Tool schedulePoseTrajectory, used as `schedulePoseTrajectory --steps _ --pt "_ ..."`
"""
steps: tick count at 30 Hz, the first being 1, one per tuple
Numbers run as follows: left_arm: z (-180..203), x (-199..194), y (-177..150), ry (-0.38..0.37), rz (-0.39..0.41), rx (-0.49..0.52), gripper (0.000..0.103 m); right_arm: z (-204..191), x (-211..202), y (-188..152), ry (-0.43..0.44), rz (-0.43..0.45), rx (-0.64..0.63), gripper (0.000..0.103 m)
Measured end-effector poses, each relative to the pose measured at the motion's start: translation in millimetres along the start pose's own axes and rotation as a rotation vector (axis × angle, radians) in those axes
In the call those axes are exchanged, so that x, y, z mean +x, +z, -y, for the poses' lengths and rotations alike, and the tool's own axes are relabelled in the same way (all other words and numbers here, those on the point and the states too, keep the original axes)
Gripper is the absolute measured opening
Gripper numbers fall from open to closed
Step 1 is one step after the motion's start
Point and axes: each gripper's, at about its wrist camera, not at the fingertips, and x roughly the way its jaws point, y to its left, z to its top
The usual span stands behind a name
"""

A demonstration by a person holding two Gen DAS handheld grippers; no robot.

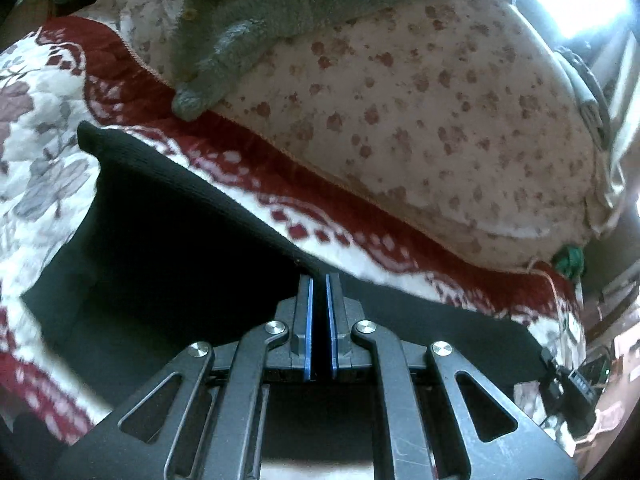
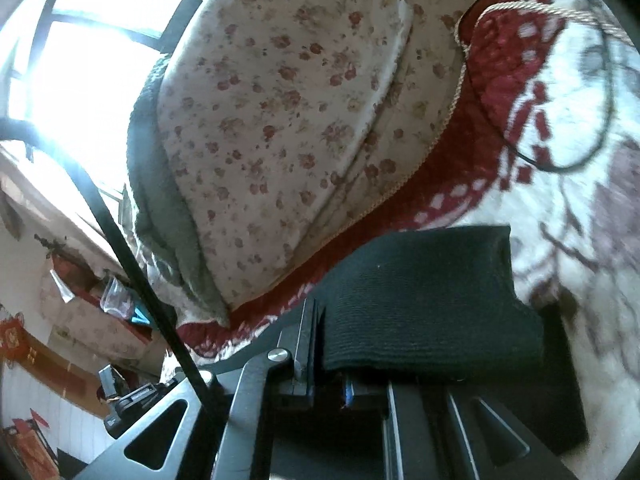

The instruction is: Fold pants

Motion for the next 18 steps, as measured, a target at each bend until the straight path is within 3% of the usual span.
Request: schedulePoseTrajectory --steps 5,8,9,11,14,18 --pt "-13.1 -5.1 -56.9 0.082 -0.003 0.059 0.005 20.6 -15.6 -46.0 -0.067 -0.048 -0.027 0.009" --pt "-28.1 20.5 -89.9 0.144 -0.069 0.061 0.005 56.0 -7.8 -72.4 -0.098 -0.094 0.051 0.010" --pt "-31.3 25.6 -94.1 0.150 -0.074 0.057 0.005 64.6 -7.2 -75.6 -0.100 -0.098 0.072 0.009" --pt "-34.8 27.5 -99.3 0.143 -0.051 0.052 0.005 83.0 -9.9 -78.8 -0.022 -0.068 0.163 0.011" --pt "-28.6 22.9 -96.3 0.151 -0.037 0.063 0.005 87.5 -17.4 -72.2 -0.019 -0.022 0.194 0.023" --pt "-29.5 24.9 -93.1 0.151 -0.044 0.044 0.005 93.1 -20.7 -61.7 -0.024 0.028 0.203 0.019"
